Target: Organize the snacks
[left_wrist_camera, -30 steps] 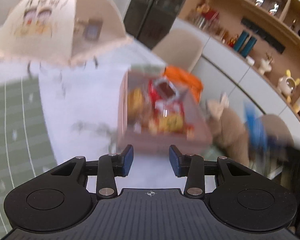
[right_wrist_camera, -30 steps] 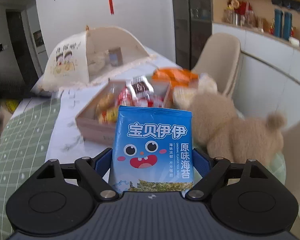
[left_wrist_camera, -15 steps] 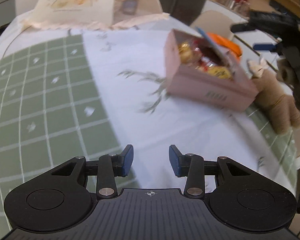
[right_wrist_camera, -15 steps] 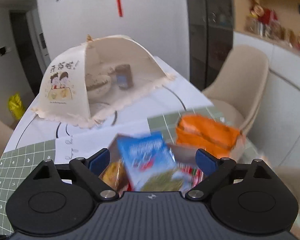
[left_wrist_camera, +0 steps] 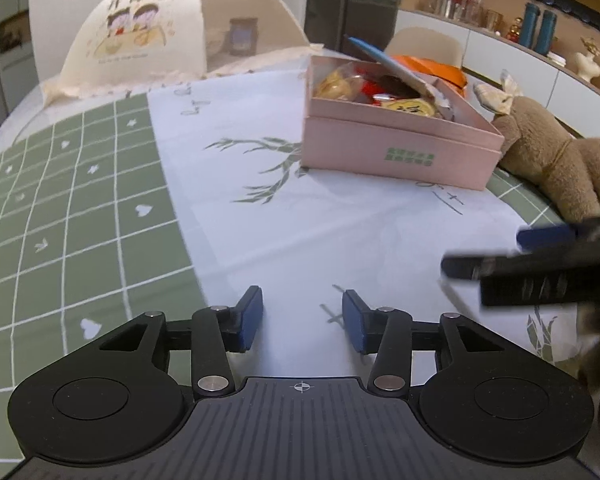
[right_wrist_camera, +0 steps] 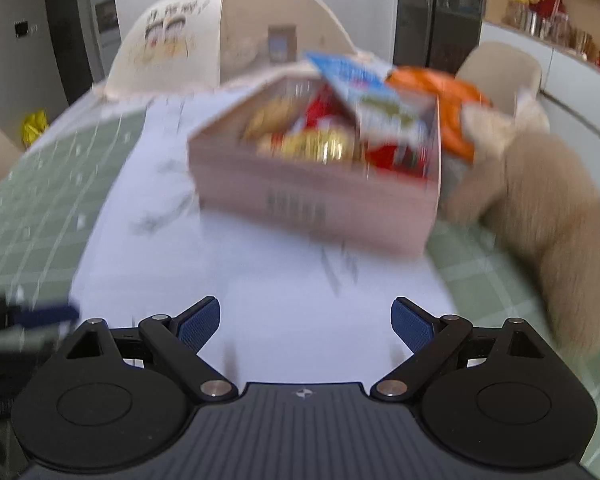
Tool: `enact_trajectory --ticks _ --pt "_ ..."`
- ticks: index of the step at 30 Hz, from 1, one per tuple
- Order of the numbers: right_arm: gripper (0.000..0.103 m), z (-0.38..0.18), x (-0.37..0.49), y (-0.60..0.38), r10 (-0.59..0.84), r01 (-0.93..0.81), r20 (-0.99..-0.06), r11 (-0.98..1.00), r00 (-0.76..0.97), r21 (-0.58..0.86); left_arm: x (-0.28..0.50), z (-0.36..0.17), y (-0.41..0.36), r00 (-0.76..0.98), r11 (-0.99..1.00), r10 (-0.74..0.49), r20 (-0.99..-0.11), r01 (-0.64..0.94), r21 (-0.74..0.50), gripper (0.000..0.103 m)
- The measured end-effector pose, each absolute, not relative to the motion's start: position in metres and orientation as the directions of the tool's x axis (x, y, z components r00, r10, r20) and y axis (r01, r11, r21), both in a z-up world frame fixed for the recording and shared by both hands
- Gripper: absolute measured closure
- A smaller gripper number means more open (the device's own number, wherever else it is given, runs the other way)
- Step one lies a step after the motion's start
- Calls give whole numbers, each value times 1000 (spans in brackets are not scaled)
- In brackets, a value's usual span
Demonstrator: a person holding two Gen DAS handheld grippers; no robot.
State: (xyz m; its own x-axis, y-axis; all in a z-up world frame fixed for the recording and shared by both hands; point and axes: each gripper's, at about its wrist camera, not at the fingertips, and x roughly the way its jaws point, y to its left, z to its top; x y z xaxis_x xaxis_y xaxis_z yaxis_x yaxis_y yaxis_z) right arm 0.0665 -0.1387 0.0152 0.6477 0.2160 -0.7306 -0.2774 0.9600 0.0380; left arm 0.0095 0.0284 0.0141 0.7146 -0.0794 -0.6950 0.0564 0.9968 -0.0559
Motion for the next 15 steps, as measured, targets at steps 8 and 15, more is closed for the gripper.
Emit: enact_trajectory --ticks 8,15 --pt "0 -5 39 -150 113 -135 -689 991 716 22 9 5 16 768 999 -45 -639 35 -29 44" --pt "0 -11 38 -149 83 -101 -642 995 762 8 8 2 10 794 999 -23 -607 34 8 44"
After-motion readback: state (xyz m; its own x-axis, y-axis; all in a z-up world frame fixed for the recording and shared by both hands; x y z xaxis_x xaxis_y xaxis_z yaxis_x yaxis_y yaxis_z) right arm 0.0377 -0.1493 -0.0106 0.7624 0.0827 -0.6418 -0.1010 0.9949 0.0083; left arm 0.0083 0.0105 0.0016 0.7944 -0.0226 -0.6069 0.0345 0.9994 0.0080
